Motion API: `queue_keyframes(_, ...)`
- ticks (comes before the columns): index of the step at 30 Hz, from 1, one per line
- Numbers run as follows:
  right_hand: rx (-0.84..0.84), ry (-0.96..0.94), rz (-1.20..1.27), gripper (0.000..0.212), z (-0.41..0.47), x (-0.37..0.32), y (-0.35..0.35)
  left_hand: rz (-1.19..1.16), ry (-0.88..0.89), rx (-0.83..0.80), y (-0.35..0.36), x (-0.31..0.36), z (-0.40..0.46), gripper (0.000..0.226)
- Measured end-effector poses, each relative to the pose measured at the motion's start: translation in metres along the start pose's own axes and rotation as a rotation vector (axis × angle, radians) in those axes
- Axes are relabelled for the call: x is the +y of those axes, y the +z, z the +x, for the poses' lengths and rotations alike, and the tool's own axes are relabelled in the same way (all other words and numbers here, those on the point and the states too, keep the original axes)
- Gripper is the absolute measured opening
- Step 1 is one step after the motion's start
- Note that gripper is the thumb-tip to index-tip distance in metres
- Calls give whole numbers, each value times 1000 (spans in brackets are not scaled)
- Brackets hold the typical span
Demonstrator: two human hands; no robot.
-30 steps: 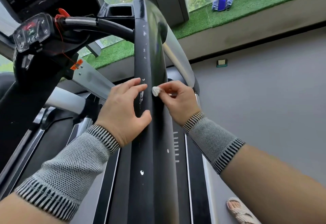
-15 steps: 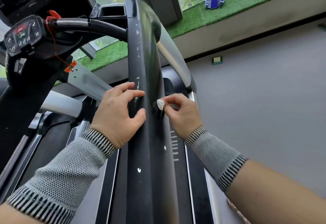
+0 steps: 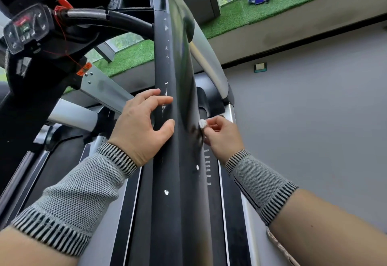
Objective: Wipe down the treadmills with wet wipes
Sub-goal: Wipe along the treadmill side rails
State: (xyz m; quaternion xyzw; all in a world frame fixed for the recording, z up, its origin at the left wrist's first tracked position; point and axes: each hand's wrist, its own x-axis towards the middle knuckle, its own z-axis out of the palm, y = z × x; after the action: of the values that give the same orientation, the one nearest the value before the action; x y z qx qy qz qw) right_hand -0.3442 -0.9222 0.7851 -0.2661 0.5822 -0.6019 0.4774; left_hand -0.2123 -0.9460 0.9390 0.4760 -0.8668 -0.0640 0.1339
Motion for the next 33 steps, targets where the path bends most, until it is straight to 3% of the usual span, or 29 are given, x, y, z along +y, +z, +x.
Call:
queue_keyframes(7,69,-26,-41,17,42,-27,7,-16,-8,-15,-1,2,1,52)
queue_keyframes(13,-51,73,-49,15,-1,1,-2,-41,-36,-15,1,1,-1,55)
queue_keyframes(17,-10,48,-93,13,16,-16,0,-50,-50,2,0,2,-4,58)
queue_keyframes(23,-95,58,-104,18,-23,-8,-8,-98,-48,-24,-7,4,-16,77)
queue_keyframes(28,-6,-64,-190,21,-10,-37,-1,-114,-81,-31,-7,5,-22,69)
queue_keyframes(33,-29,-206,-252,27,-31,-51,1,-110,-125,-21,-6,4,-27,72)
